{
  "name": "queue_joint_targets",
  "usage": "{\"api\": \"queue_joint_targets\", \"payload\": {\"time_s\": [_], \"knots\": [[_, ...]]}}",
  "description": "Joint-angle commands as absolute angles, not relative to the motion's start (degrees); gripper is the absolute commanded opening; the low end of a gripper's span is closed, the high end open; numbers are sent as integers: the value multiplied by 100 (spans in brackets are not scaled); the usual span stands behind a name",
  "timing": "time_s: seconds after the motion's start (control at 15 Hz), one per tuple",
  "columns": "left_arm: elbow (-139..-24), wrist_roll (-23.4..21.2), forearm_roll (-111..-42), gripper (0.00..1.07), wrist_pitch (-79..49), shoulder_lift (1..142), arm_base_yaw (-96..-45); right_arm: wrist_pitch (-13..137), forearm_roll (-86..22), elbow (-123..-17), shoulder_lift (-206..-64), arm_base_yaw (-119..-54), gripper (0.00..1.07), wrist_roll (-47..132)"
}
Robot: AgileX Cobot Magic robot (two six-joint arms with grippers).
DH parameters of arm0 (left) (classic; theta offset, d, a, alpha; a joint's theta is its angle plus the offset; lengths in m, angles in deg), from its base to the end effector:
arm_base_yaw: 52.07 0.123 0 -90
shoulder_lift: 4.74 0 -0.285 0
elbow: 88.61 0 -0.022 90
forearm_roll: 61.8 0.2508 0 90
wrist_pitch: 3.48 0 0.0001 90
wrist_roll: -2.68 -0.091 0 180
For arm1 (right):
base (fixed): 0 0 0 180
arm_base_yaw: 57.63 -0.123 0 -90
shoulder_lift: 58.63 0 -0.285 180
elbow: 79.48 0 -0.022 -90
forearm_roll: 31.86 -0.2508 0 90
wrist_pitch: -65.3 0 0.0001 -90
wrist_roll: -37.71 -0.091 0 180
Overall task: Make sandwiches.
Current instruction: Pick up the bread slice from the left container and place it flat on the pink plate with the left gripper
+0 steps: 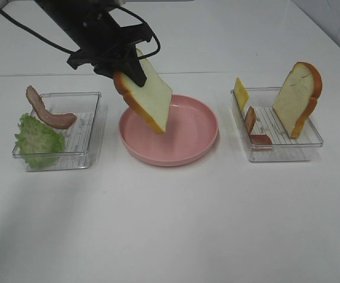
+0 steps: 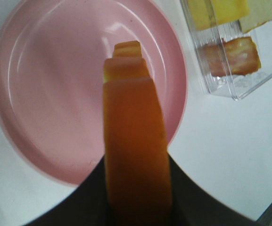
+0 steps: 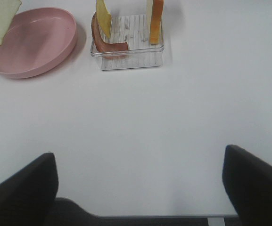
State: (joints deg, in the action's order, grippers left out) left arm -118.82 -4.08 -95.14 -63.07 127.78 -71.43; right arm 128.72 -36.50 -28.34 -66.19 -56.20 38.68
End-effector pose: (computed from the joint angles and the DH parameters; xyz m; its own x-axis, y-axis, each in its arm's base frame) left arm 0.4322 -0.1976 0.2272 -0.9459 0.1438 -0.2909 0.2797 0.8158 -0.5062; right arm -0.0026 0.0067 0.2613 -0.5310 0.0326 -0.8467 -0.0261 0.9982 0.0548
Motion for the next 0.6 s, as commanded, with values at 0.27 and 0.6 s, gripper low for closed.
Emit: {"api": "queue_joint_targets", "payload": {"time_s": [0.27,0.6], "knots": [[-11893,-517,-10173,0,-5808,13494,-7235,12832,-3673,-2811,-6452,-5620,90,3874],[-11893,-889,-10494,0,-5344,13844,-7424,12832,-3696,-2811,-6452,-5620,90,3874]]}}
